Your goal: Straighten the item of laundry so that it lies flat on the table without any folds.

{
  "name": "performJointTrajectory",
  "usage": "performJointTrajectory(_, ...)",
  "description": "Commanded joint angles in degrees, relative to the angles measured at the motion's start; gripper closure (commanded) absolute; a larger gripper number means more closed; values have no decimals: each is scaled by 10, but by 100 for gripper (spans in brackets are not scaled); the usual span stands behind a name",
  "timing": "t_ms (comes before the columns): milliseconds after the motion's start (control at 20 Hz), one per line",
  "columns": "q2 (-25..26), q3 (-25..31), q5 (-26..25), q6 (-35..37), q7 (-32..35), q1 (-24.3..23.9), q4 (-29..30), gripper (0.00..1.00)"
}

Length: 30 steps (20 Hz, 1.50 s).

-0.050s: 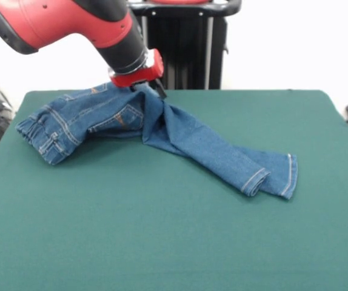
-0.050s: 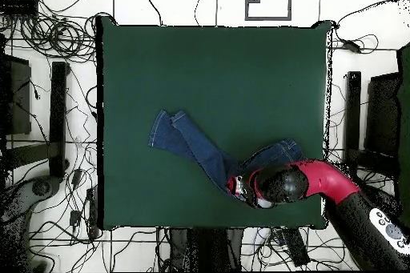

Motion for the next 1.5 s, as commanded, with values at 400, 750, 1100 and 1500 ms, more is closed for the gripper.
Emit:
performJointTrajectory(400,1,-3,-17,-78,-78,23,-17,100)
performJointTrajectory(750,-5,-9,-3,-87,-34,38,-15,100)
performJointTrajectory(1100,-15,-11,28,-94,21,69,-30,100)
performJointTrajectory(1500,-32,-26,67,-70,56,145,-92,100)
